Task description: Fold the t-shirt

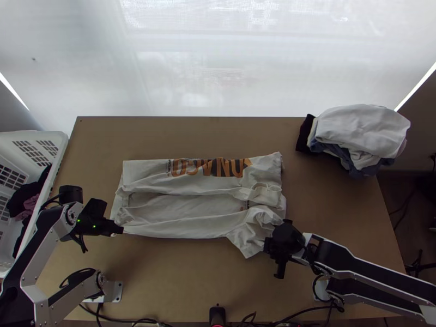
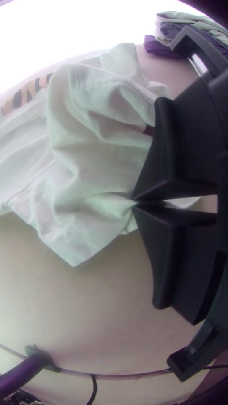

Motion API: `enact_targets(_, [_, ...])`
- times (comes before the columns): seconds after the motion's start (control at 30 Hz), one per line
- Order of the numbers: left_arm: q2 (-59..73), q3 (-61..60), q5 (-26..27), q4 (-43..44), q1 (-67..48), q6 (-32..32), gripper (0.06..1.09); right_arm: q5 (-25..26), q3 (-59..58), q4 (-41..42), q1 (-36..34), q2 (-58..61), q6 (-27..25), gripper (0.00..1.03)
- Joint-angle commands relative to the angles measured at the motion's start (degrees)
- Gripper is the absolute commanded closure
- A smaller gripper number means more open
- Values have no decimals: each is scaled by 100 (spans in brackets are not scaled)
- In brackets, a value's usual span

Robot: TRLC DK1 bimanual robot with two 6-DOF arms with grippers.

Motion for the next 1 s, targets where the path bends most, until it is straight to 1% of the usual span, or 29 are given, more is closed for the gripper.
enact_targets(0.0, [-31,24,25,-6,18,-9,105,56,146,-70,-85,18,-38,100])
enact_targets(0.17, [-251,59,34,-50,18,-97,105,47,841,-562,-120,-26,155,100])
enact_targets(0.4, [-576,393,69,-270,18,-246,105,47,1693,-958,-489,9,252,100])
enact_targets(0.6, [-514,780,87,-367,18,-281,105,47,1957,-940,-911,70,313,100])
enact_targets(0.97, [-84,1456,289,-402,18,-343,105,47,2273,-747,-1544,273,313,100])
